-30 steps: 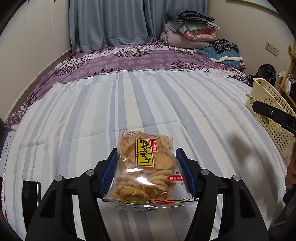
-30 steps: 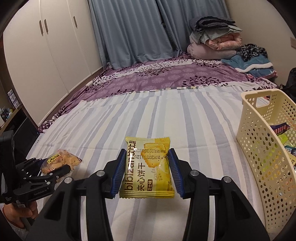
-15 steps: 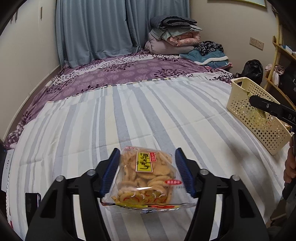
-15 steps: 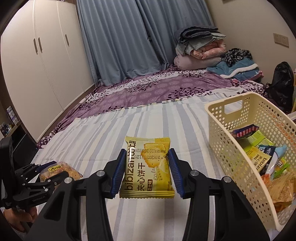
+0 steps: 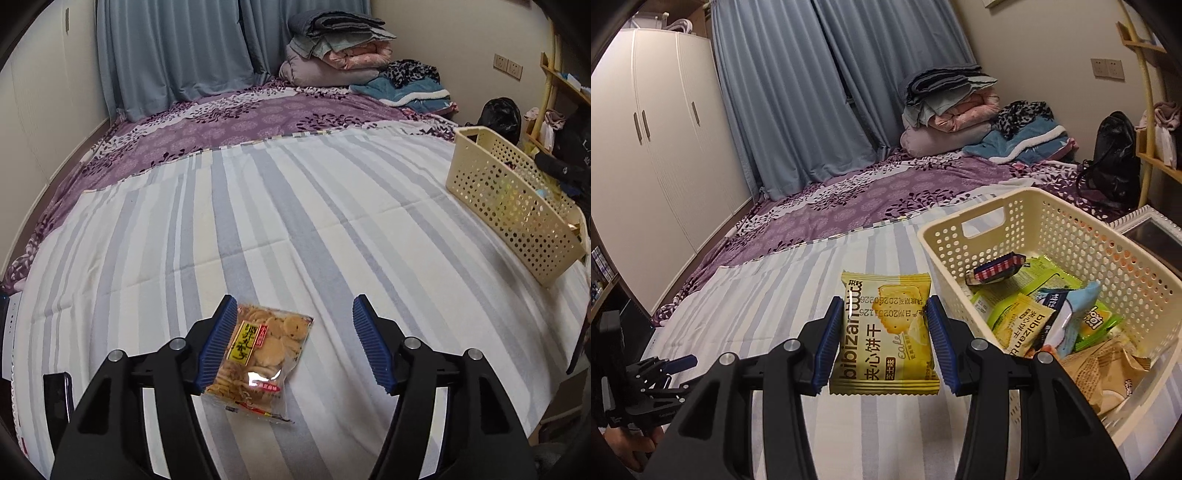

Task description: Organize snacks

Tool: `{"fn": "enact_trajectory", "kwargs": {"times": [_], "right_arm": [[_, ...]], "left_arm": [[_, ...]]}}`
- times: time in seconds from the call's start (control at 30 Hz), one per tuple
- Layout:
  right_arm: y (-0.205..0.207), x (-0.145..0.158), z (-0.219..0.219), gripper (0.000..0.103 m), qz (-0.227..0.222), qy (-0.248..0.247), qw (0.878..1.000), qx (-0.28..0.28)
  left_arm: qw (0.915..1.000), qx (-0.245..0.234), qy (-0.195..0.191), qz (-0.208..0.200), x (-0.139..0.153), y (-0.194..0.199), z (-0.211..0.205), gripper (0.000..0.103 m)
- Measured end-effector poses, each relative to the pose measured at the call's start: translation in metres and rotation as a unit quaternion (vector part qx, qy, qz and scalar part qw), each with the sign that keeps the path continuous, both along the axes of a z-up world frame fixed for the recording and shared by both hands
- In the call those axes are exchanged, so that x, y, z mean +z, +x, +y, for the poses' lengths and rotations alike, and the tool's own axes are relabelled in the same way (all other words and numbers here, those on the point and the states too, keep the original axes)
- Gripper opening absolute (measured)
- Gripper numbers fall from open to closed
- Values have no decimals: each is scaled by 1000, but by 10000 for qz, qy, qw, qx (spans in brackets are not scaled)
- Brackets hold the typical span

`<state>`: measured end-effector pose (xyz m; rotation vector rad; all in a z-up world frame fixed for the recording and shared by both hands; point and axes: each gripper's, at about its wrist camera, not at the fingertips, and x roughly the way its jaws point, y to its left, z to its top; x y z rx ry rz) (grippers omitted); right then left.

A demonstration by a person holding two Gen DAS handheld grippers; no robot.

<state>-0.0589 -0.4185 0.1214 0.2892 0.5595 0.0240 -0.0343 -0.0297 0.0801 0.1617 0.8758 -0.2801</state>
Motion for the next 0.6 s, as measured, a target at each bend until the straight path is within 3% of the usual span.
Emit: {"fn": "enact_trajectory", "kwargs": {"times": [0.13,0.27,0.4,0.43,0.47,0.5,0.6], "right_arm": [[-3,0,-16,46,-17,9,9997,-234],[-8,1,-34,46,-58,-36,9986,-518],[-9,-2,-55,48,39,-153,9961,-874],[-9,-4,-59,51,83,-179,9951,-965],[-10,-5,-62,63,100,-204,9940,-1071],[-12,-6,-65,68,89,-224,9927,-1184],[-15,-9,-68,69,94,-252,9919,-1244]], "left_arm": [[9996,115,137,217,-19,-1,10,67],[9992,212,253,235,-30,1,17,84],[9986,215,326,348,-39,8,19,84],[9985,212,356,369,-42,9,19,84],[9982,217,396,402,-45,10,20,83],[9979,228,419,438,-48,12,21,84],[9972,239,491,517,-57,14,23,84]]}}
